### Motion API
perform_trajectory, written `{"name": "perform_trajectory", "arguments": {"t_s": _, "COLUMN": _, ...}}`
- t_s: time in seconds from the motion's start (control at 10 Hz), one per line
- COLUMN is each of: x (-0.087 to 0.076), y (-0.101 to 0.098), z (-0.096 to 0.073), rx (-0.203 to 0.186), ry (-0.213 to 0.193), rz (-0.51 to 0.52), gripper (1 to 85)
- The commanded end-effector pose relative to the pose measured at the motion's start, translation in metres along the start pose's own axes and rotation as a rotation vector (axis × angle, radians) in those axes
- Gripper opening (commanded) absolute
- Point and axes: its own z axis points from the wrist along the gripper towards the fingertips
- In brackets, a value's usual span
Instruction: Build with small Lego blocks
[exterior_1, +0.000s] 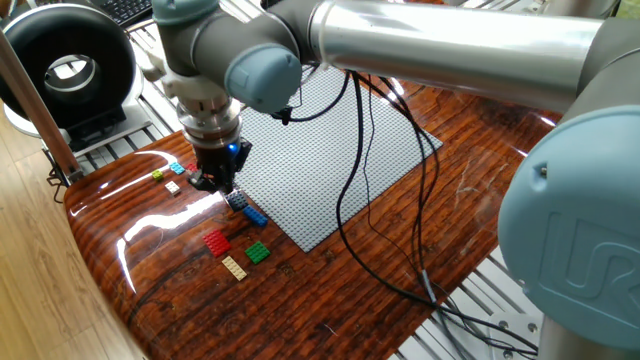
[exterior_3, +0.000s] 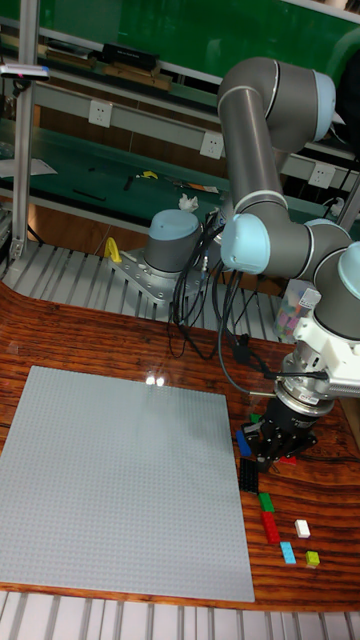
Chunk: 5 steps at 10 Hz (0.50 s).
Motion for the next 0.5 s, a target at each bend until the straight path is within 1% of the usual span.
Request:
{"name": "perform_trajectory", "arguments": {"t_s": 0.0, "x": -0.003, "y": 0.005, "z": -0.01, "rx": -0.018, "ry": 0.005, "rz": 0.021, "gripper": 1.3}}
{"name": "perform_trajectory", "arguments": {"t_s": 0.1, "x": -0.005, "y": 0.006, "z": -0.009, "rx": -0.022, "ry": 0.0, "rz": 0.021, "gripper": 1.3}}
{"name": "perform_trajectory", "arguments": {"t_s": 0.2, "x": -0.005, "y": 0.001, "z": -0.009, "rx": -0.015, "ry": 0.009, "rz": 0.034, "gripper": 2.3}}
{"name": "perform_trajectory", "arguments": {"t_s": 0.3, "x": -0.007, "y": -0.005, "z": -0.006, "rx": -0.01, "ry": 0.015, "rz": 0.03, "gripper": 13.0}}
{"name": "perform_trajectory", "arguments": {"t_s": 0.4, "x": -0.01, "y": -0.004, "z": -0.004, "rx": -0.031, "ry": 0.008, "rz": 0.013, "gripper": 40.7}}
